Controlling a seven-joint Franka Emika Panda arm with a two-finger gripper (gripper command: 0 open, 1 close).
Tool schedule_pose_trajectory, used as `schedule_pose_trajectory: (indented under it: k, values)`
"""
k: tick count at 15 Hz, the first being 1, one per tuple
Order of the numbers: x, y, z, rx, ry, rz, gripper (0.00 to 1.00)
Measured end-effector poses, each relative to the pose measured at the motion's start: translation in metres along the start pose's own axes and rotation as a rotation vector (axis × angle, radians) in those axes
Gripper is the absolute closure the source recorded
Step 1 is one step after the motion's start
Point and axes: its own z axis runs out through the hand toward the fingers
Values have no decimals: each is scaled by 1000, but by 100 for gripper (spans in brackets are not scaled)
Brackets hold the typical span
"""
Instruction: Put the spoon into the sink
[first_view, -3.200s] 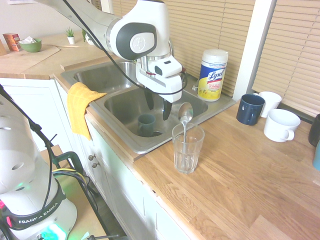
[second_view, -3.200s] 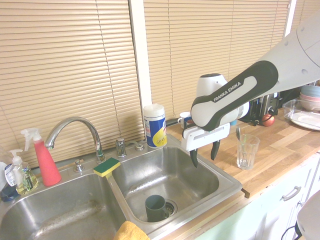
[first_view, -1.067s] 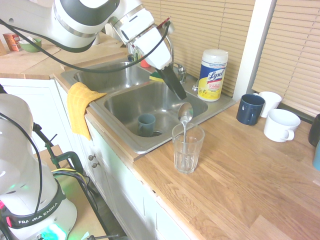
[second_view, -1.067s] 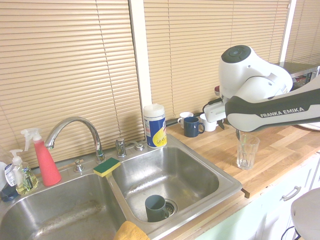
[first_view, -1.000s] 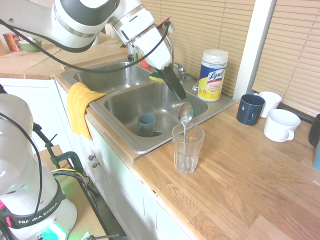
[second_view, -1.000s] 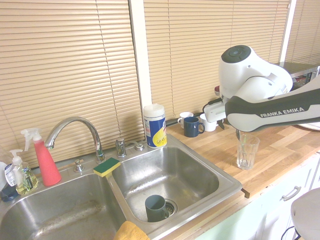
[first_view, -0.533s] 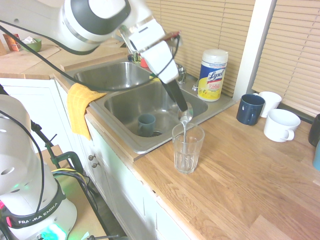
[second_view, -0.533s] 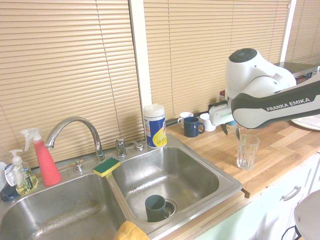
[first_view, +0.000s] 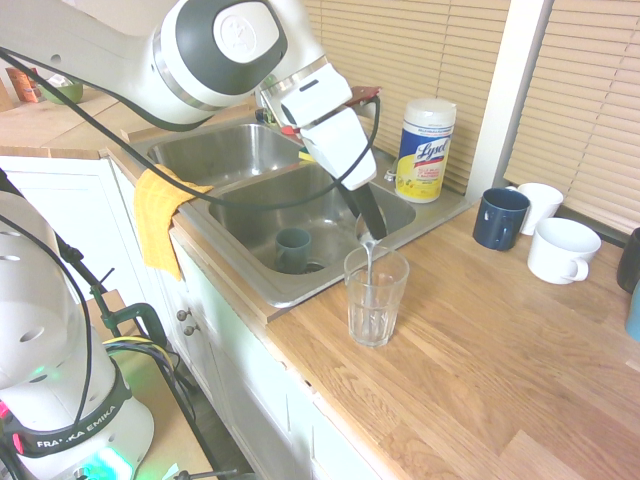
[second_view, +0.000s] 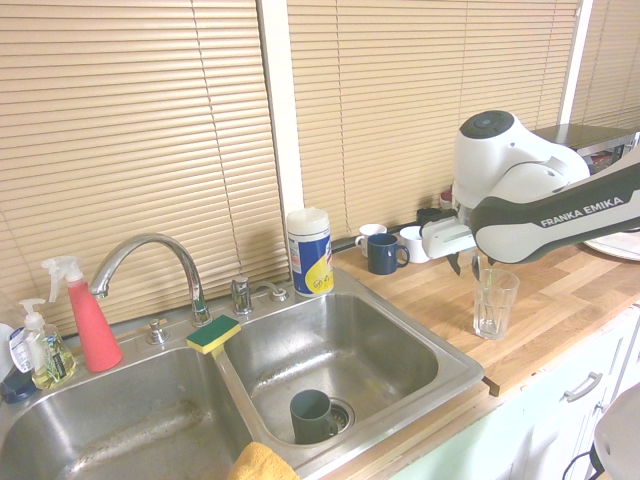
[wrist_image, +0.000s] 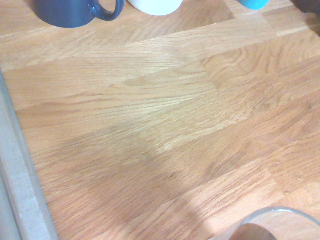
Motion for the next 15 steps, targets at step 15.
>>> schedule_pose_trajectory:
  k: [15]
  values:
    - [-3, -1, 13, 15, 4, -20, 100]
